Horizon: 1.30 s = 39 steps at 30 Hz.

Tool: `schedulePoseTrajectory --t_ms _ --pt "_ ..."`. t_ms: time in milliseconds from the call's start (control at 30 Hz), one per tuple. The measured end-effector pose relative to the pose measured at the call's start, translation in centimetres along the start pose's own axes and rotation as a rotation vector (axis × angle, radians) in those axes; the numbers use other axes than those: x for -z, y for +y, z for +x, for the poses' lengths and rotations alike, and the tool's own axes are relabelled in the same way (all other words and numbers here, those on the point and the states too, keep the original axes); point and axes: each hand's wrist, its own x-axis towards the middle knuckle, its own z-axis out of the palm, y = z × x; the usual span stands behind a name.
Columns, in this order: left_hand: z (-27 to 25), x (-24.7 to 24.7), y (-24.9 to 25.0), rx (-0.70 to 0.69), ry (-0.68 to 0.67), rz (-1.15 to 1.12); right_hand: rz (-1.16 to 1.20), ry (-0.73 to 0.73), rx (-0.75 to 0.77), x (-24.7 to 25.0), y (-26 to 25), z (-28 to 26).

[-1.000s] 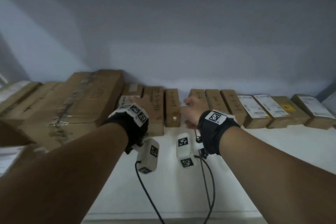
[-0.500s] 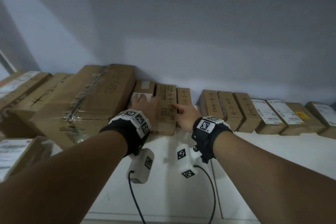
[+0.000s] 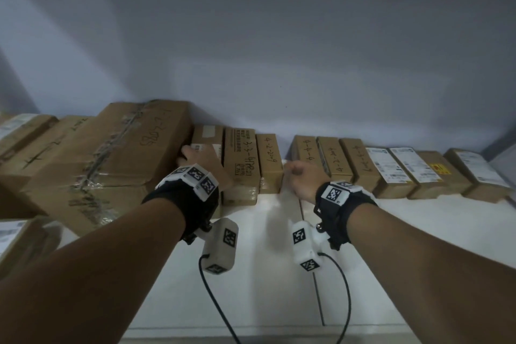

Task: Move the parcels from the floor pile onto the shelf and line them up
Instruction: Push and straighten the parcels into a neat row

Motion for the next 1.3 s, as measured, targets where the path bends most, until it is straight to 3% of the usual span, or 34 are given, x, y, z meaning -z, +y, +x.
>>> schedulePoseTrajectory --t_ms 200,433,600,667,833,1000,1133,1200,1300 --pt "0.6 0.1 -0.9 -0.058 -0.122 -0.123 -0.018 -0.033 -0.062 0.1 0.7 1.3" --pt "0.2 -0.8 0.6 -0.154 -0.144 -0.187 0.203 0.028 -0.030 -0.4 1.7 -0.5" --pt "0.3 -1.3 1.6 -0.191 -0.140 -0.255 0.061 0.117 -0.067 0.2 1.9 -0.7" --pt "0.6 -1.5 1.7 -0.208 -0.139 -0.282 0.105 0.129 -0.051 0.4 1.6 -1.0" --pt "1.3 -1.6 1.3 -0.250 -0.106 -0.271 0.271 0.120 -0.065 0.2 -0.1 -1.7" --pt "0.6 2.0 0.0 -0.297 -0.057 -0.170 0.293 0.083 -0.127 0.4 -3.9 -1.3" --pt "-0.3 7.4 -3.3 -0.382 0.138 -0.056 0.201 0.153 -0.059 -0.2 -7.6 -1.8" --pt "-0.3 9.8 -5.9 -0.305 0.221 -0.078 0.187 0.137 -0.004 -0.9 -9.0 -2.5" --pt "0.1 11.7 -13.1 -0.021 0.232 -0.124 0.148 0.049 0.068 -2.7 -11.7 -4.0"
